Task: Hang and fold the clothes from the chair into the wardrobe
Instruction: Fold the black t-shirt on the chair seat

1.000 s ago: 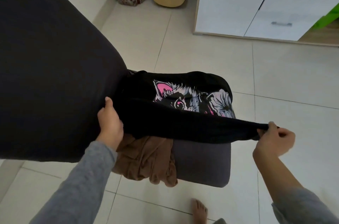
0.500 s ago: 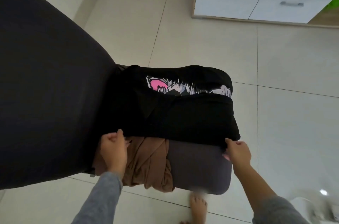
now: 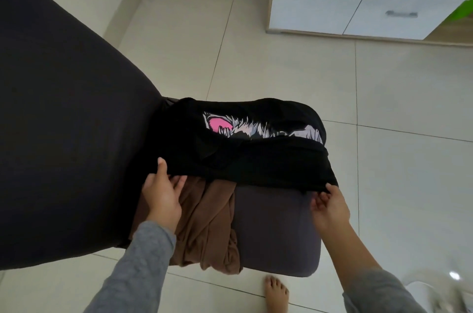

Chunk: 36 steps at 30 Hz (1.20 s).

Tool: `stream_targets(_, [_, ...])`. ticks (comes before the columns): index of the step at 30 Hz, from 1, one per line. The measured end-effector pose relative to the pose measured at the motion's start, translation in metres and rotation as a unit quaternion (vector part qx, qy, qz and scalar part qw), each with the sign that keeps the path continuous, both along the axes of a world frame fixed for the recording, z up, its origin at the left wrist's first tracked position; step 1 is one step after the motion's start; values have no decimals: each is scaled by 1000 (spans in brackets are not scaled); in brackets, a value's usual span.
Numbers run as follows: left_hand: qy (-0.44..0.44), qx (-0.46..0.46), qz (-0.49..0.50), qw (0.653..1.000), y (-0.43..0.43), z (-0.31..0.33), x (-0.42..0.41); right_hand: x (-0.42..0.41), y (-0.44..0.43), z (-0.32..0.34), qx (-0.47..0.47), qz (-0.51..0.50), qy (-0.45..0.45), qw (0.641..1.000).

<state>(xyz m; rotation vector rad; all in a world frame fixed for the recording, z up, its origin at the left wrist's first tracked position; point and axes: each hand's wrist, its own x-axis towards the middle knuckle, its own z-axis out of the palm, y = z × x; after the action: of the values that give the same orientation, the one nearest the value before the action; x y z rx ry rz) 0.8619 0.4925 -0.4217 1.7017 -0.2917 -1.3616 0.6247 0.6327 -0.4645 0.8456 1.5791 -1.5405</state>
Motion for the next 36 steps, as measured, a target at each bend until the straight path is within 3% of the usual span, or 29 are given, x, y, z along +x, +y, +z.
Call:
stream_targets(5, [-34,-100,5,994,-39,49,-35,-27,-38,50,-71,-95,92,989])
stream_targets(8, [-37,-162,-8,986,-66,88,-55,-49,-66,99,-165,-100,65,979])
stream_targets(11, [-16,-220,-12,975,-85,130,-68,-66,-81,144,-137,-58,200,968])
stream_targets(16, [3,-277,-12,961,-81,171,-70,-65,-76,185,-171,-58,285,941])
stream_targets(22, [-26,-193,14,981,-19,114,-28,-23,-14,130,-110,-3,311,944])
stream_targets(28, [-57,6,38,998,57,5,18,23,51,19,75,57,206,974])
stream_targets(31, [-55,38,60,996,71,-23,30,33,67,-11,84,58,164,981])
stream_targets(36, [-97,73,16,992,66,-44,46,39,68,-13,121,88,197,969])
